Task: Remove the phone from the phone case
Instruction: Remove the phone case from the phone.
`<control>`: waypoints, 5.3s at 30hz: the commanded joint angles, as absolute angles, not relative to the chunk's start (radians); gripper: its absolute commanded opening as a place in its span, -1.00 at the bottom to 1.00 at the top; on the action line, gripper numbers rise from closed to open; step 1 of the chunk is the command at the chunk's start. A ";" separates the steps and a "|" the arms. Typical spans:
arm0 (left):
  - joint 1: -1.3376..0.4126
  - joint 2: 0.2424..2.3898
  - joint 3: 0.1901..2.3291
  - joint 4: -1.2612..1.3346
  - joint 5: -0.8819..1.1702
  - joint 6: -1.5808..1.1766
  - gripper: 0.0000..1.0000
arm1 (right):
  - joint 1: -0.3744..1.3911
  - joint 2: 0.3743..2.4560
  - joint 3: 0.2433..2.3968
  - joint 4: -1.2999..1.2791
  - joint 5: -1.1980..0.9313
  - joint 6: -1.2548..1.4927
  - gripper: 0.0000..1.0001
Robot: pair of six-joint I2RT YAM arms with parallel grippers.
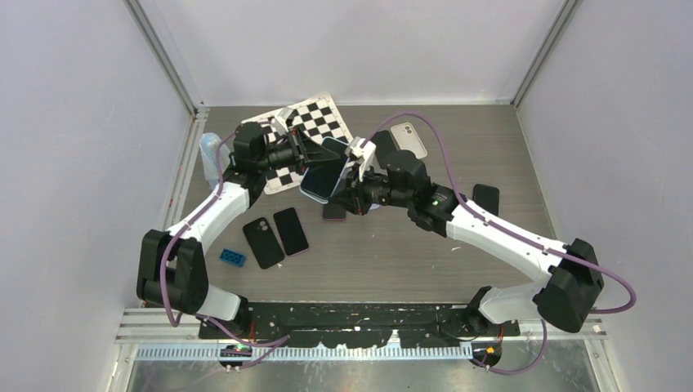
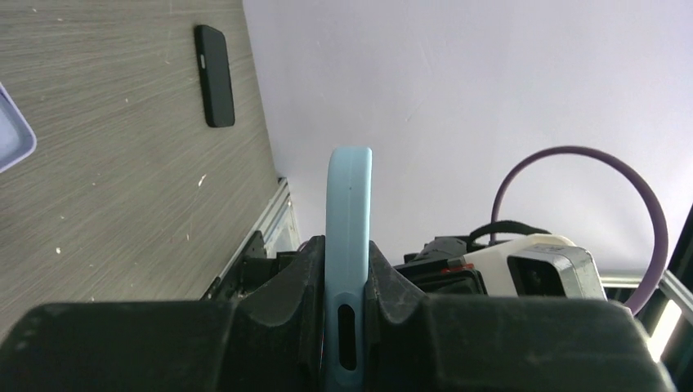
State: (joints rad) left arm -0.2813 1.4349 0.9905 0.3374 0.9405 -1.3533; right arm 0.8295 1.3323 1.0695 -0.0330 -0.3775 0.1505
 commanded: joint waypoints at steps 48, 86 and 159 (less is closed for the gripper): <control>-0.224 1.191 0.701 0.431 0.508 -1.766 -1.00 | 0.800 1.358 0.963 0.408 -0.318 0.925 -0.45; -0.376 1.233 0.860 0.646 0.579 -1.485 -1.00 | 0.711 1.558 0.971 0.590 -0.472 1.186 -0.21; -0.365 1.170 0.956 0.374 0.768 -0.967 -0.12 | 0.516 1.373 0.839 1.162 -0.523 1.575 -0.99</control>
State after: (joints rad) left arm -0.3618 1.1980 0.9222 0.4007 0.8032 -1.0046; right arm 0.5148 1.3888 0.8078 1.0149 -0.5121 1.5520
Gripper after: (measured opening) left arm 0.440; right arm 0.129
